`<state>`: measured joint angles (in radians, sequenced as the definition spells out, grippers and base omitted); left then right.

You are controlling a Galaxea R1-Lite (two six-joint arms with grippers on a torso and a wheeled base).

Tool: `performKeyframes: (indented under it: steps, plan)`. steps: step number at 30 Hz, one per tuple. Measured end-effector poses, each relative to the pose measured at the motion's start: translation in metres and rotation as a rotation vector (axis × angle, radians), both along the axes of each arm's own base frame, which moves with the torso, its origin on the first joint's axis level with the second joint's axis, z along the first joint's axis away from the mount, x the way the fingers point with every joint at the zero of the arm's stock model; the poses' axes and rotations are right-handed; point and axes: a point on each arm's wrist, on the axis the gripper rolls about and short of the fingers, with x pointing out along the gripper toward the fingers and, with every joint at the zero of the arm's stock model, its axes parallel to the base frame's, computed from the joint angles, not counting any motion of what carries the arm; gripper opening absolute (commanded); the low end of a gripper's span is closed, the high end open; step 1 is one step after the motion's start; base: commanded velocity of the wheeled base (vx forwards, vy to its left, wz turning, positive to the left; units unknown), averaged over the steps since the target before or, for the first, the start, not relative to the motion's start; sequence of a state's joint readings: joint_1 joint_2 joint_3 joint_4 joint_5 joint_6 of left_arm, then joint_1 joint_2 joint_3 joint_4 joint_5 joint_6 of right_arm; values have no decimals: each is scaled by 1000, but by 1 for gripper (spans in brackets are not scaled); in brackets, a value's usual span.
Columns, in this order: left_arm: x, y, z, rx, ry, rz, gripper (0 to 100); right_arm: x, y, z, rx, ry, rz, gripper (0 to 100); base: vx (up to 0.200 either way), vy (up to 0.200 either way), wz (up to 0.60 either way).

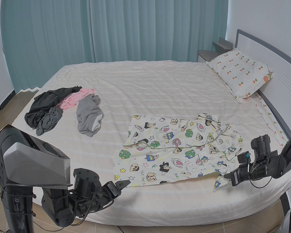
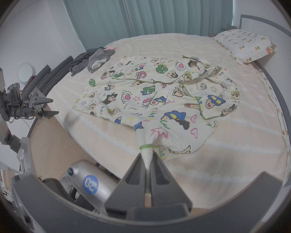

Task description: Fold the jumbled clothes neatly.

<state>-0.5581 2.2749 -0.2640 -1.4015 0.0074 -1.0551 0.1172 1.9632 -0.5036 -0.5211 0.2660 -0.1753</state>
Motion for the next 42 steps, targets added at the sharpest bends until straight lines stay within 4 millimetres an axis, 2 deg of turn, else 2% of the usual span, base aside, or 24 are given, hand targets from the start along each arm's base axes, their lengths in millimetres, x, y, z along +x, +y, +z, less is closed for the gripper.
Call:
performKeyframes:
  steps: [9,14,18,19,29,36,42]
  plan:
    - [0,0,0,1,0,0,100,10,14,19,-41,123,94,0,0,0,0]
    - [0,0,0,1,0,0,100,11,20,20,-74,216,147,0,0,0,0]
    - [0,0,0,1,0,1,100,17,28,12,-87,241,176,0,0,0,0]
    - [0,0,0,1,0,1,100,18,30,9,-93,249,181,100,0,0,0]
    - [0,0,0,0,-2,1,100,8,33,-10,-115,330,202,100,0,0,0]
    - [0,0,0,0,-1,2,100,-3,7,-10,-55,357,129,100,0,0,0]
    - [0,0,0,0,-1,2,100,3,-30,-17,83,280,25,100,0,0,0]
